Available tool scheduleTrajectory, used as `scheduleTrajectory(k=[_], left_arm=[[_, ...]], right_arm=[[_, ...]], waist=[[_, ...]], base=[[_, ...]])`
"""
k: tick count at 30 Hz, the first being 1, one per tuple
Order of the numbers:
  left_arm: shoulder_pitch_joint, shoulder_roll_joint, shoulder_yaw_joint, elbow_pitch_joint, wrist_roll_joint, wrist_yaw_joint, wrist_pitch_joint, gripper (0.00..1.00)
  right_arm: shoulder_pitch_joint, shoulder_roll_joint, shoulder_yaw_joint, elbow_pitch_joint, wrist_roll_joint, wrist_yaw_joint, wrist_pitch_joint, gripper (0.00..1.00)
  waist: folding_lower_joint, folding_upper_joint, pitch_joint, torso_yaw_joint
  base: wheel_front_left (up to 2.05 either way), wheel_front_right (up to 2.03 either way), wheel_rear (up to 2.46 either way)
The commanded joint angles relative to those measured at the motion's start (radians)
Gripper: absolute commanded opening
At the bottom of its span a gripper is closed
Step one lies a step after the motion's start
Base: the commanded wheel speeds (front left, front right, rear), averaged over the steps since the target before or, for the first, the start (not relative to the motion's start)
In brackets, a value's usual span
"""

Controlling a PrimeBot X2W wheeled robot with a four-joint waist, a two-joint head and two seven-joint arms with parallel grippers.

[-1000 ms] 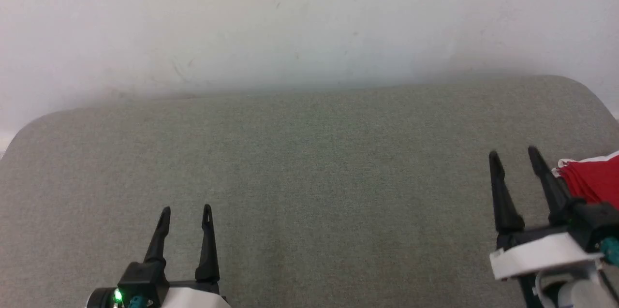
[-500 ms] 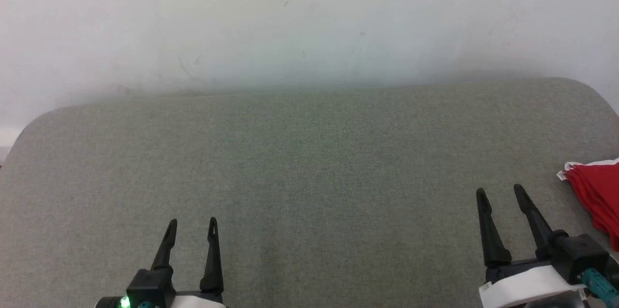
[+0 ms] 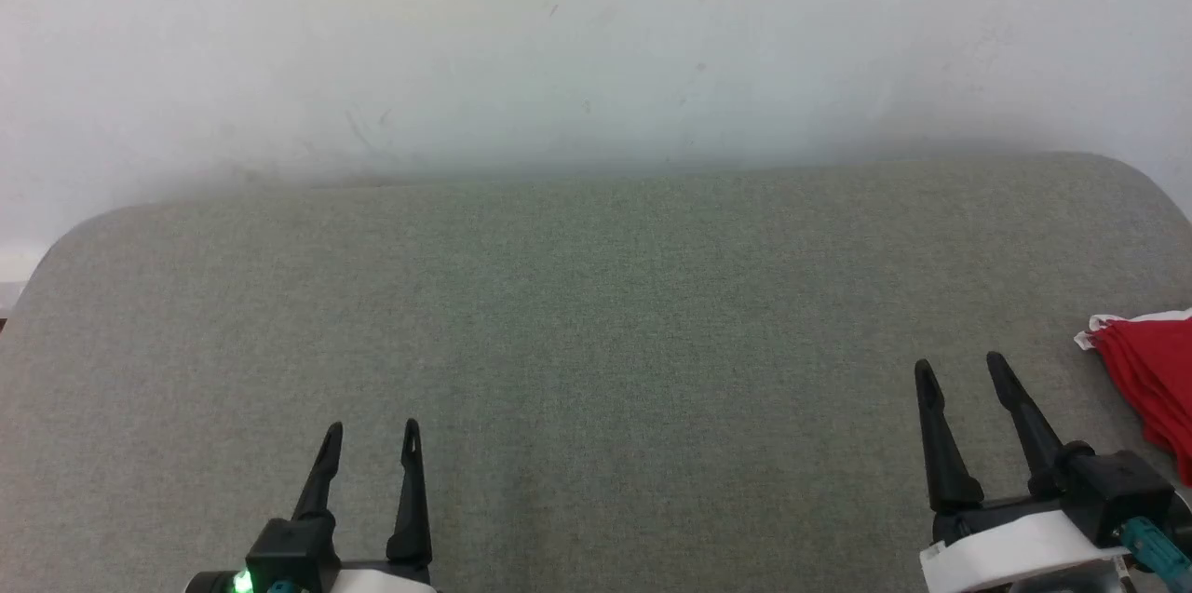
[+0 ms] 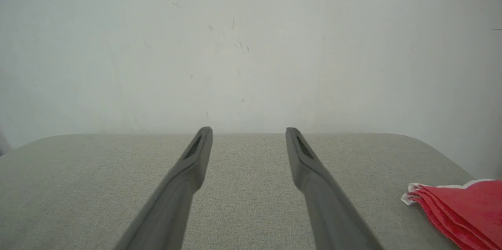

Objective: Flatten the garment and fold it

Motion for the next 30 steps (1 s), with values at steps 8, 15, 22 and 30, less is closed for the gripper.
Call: scheduleTrajectory(k=[8, 15, 22, 30], left_arm=[[0.000, -0.001, 0.001, -0.008, 0.000, -0.003, 0.000, 0.00], [-0.004, 0.000, 0.004, -0.011, 0.003, -0.006, 0.009, 0.00], [-0.012, -0.001, 0.008, -0.013, 0.008, -0.009, 0.024, 0.00], [-0.021, -0.001, 0.012, -0.015, 0.014, -0.013, 0.040, 0.00]], right_arm=[[0.000, 0.000, 0.000, -0.004, 0.009, 0.000, -0.005, 0.00], [-0.003, -0.001, 0.000, -0.004, 0.004, 0.000, 0.002, 0.00], [-0.007, -0.001, 0.000, -0.007, -0.003, 0.000, 0.017, 0.00], [-0.013, 0.000, 0.001, -0.009, -0.012, 0.000, 0.033, 0.00]], waist=[[0.0000, 0.0000, 0.003, 0.004], [0.0000, 0.0000, 0.005, 0.005], [0.0000, 0.0000, 0.007, 0.007], [0.0000, 0.0000, 0.009, 0.009]], base=[[0.00, 0.00, 0.00], [0.00, 0.00, 0.00], [0.00, 0.00, 0.00], [0.00, 0.00, 0.00]])
